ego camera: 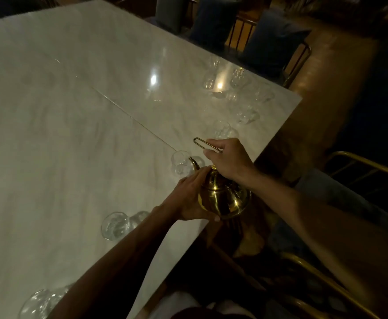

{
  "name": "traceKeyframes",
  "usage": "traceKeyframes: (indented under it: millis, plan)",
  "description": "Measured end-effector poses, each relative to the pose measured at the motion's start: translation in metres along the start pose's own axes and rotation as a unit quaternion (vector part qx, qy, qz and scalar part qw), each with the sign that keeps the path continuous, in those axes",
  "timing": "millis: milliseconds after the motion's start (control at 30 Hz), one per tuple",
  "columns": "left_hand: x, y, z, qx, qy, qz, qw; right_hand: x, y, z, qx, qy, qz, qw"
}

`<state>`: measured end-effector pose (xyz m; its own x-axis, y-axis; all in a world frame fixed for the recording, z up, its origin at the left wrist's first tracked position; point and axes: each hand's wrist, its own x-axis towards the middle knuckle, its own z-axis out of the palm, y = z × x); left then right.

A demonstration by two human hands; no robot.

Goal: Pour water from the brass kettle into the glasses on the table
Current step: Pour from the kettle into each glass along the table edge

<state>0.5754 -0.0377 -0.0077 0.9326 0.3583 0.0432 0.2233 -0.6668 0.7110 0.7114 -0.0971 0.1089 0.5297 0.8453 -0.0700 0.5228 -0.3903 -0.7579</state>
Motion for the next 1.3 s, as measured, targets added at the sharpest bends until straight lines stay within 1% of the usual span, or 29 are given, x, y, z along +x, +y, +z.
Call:
traceKeyframes:
  millis: [200, 500, 1033, 1300]
  plan:
    - [0.015, -0.006, 0.008, -0.035, -0.001, -0.029, 0.999, 0.025, 0.004, -0.001, -0.024, -0.049, 0.004, 0.999]
    - [0.026, -0.019, 0.013, -0.075, 0.017, -0.074, 0.994, 0.055, 0.002, 0.005, -0.061, -0.093, -0.002, 0.994]
    - [0.037, -0.023, 0.011, -0.113, 0.018, -0.098, 0.989, 0.075, 0.001, 0.006, -0.091, -0.111, -0.008, 0.990]
    - [0.040, -0.023, 0.008, -0.119, 0.030, -0.092, 0.988, 0.082, -0.005, 0.007, -0.114, -0.116, -0.019, 0.987]
